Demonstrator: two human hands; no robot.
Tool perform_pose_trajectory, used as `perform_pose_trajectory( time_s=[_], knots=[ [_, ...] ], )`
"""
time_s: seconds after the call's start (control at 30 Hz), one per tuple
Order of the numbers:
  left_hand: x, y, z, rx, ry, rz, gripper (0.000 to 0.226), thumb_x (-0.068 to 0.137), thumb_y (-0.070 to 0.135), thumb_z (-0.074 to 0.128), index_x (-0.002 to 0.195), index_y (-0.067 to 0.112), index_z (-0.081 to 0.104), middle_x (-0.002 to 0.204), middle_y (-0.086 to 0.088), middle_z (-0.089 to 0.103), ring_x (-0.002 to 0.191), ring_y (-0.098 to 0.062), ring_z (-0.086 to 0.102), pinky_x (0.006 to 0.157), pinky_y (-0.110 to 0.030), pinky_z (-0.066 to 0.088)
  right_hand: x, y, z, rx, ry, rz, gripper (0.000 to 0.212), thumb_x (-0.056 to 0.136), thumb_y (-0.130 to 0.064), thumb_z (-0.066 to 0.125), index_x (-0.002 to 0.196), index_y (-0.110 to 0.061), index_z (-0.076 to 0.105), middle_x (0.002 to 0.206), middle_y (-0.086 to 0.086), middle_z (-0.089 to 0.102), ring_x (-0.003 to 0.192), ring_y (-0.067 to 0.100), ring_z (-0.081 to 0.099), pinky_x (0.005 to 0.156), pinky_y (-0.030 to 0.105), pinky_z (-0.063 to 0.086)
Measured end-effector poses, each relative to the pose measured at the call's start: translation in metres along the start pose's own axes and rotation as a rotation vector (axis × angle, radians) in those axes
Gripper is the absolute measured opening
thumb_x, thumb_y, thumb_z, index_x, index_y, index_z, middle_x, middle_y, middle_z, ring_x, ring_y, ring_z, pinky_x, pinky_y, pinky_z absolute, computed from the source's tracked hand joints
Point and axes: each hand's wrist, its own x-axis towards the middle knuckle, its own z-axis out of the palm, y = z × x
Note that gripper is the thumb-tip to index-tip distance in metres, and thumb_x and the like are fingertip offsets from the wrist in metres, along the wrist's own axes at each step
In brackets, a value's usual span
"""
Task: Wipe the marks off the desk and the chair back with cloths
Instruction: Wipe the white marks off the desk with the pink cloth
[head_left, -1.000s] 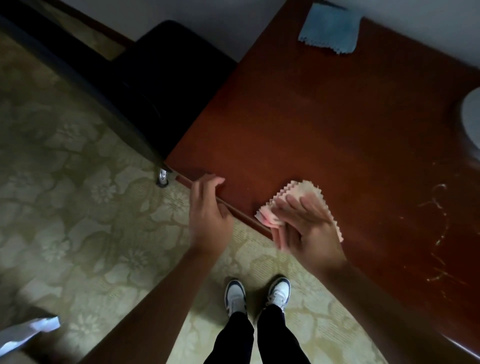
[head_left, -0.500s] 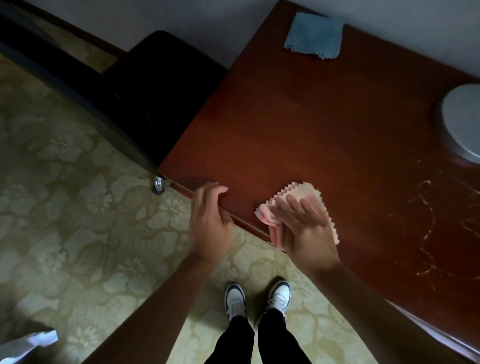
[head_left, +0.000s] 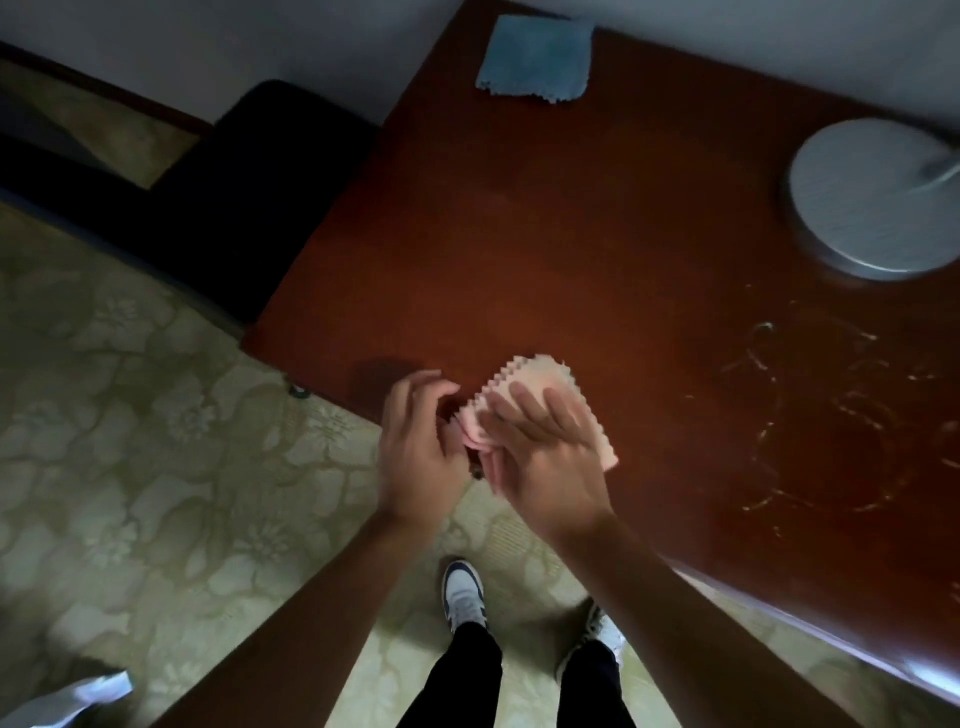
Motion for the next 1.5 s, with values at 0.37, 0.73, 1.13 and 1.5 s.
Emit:
perform_pose_trajectory(
  time_s=[0.37, 0.73, 1.13, 1.5],
  knots=[
    [-0.028, 0.118, 0.105, 0.074, -0.311, 0.264, 0.039, 0.078, 0.012, 0.042, 0.11, 0.01, 0.064, 0.123, -0.009, 0.055, 0.12, -0.025, 0.051, 0.102, -0.032, 0.044, -0.062, 0.201, -0.111, -0.058, -0.099, 0.302, 0.051, 0.086, -0.03, 0.034, 0.121, -0.018, 0.068, 0.129, 0.002, 0.064, 0.126, 0.024, 0.055, 0.113, 0.042, 0.028],
    [0.001, 0.146, 0.162, 0.192, -0.243, 0.227, 0.031, 0.088, 0.009, 0.05, 0.117, 0.006, 0.06, 0.124, -0.016, 0.055, 0.117, -0.03, 0.05, 0.105, -0.04, 0.039, -0.14, 0.205, -0.123, -0.02, -0.114, 0.18, 0.043, 0.088, -0.017, 0.049, 0.128, -0.018, 0.063, 0.141, 0.002, 0.055, 0.136, 0.024, 0.042, 0.118, 0.044, 0.021],
    [0.024, 0.144, 0.17, 0.201, -0.236, 0.182, 0.039, 0.093, 0.026, 0.047, 0.124, 0.003, 0.056, 0.13, -0.016, 0.052, 0.124, -0.028, 0.045, 0.106, -0.041, 0.04, -0.111, 0.222, -0.121, 0.058, -0.041, 0.071, 0.043, 0.081, -0.018, 0.056, 0.122, -0.017, 0.067, 0.138, -0.004, 0.054, 0.133, 0.019, 0.048, 0.118, 0.045, 0.024],
    [0.026, 0.143, 0.171, 0.197, -0.273, 0.162, 0.044, 0.094, 0.031, 0.045, 0.123, 0.001, 0.057, 0.132, -0.016, 0.052, 0.128, -0.029, 0.045, 0.11, -0.04, 0.038, 0.016, 0.265, -0.1, -0.035, -0.124, 0.385, 0.041, 0.09, -0.035, 0.038, 0.123, -0.027, 0.062, 0.129, -0.005, 0.06, 0.12, 0.027, 0.055, 0.107, 0.049, 0.034]
  ],
)
